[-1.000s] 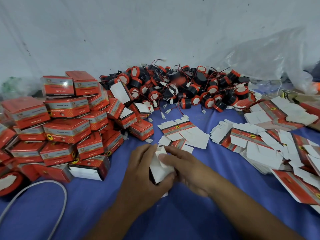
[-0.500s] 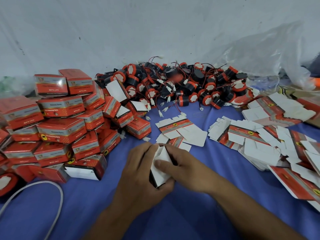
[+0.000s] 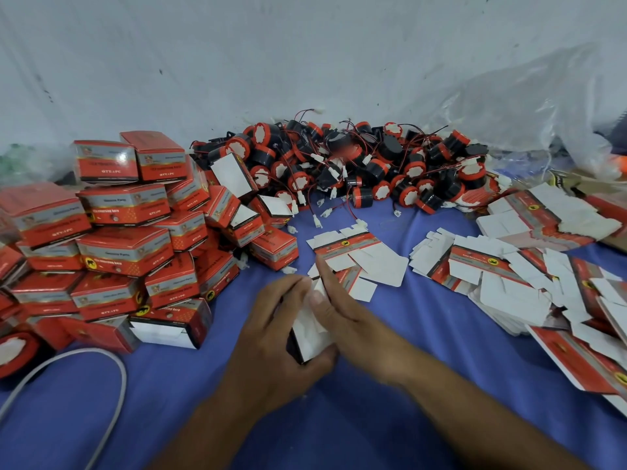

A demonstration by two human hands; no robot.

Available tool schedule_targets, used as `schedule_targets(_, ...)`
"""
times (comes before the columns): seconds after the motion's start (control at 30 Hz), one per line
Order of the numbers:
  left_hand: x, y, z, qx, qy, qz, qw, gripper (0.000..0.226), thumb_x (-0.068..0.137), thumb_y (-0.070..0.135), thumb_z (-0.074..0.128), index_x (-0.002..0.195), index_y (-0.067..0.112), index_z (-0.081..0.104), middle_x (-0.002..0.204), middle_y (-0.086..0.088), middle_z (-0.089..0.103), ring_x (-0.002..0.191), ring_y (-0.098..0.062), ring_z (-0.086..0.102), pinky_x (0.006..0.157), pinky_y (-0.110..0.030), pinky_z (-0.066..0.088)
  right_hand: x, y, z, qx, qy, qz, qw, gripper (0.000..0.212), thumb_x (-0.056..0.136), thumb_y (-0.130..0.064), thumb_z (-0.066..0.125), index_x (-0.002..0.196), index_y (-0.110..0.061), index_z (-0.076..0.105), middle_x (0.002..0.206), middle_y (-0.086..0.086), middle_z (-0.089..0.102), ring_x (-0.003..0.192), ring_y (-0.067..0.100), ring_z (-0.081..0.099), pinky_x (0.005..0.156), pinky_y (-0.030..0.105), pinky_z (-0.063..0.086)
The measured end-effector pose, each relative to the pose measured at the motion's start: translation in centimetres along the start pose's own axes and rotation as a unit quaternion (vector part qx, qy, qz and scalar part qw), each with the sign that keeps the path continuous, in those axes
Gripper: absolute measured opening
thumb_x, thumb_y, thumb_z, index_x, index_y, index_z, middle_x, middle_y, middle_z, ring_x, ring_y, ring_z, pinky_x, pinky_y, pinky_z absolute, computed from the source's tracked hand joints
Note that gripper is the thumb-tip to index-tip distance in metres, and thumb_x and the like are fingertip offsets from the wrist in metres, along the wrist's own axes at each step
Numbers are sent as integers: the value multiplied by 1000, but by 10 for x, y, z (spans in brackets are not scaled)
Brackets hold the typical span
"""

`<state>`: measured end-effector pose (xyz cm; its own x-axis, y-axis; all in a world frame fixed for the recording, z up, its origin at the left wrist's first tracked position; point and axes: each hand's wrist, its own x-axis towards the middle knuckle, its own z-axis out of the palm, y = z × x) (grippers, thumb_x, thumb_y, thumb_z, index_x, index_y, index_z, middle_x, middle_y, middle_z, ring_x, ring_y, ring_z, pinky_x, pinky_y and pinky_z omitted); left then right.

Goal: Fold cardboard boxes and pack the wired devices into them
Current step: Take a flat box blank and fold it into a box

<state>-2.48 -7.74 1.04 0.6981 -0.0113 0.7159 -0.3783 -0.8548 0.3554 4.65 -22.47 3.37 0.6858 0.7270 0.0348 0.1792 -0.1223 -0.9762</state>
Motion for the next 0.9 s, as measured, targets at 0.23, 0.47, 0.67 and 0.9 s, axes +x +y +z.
schedule_targets(0.23, 4, -2, -2, -17, 1, 36, 999, 74, 83, 40, 69, 140, 0, 43, 145, -13, 45, 136, -22, 43, 112, -27, 36, 1, 1, -7, -19, 40, -87, 995, 83, 95, -27, 68, 158, -39, 16, 131, -17, 60, 117, 9, 62, 100, 31, 51)
schedule_targets(0.47, 8, -30, -14, 139, -90, 101, 981, 82, 74, 28, 75, 145, 5, 41, 151, -12, 42, 129, -29, 46, 108, -41, 40, 11, 12, -21, -503, 59, -406, 760, 79, 84, 0, 64, 153, -2, 24, 120, 6, 66, 110, 22, 59, 104, 36, 42)
schedule_targets(0.67, 13, -35, -14, 250, 16, 67, 966, 51, 68, 27, 91, 105, -1, 70, 105, -21, 63, 99, -38, 59, 82, -48, 54, 17, 9, -19, -565, 181, -281, 755, 31, 85, -22, 67, 102, 4, 64, 134, 25, 57, 139, 46, 42, 114, 52, 39)
schedule_targets(0.9, 9, -12, 5, 48, 86, -41, 994, 34, 90, 27, 64, 112, 1, 65, 105, -13, 65, 97, -21, 60, 82, -31, 52, 19, 8, -10, -491, 251, -253, 795, 39, 70, -21, 91, 90, 1, 65, 92, 15, 69, 91, 37, 68, 72, 42, 59)
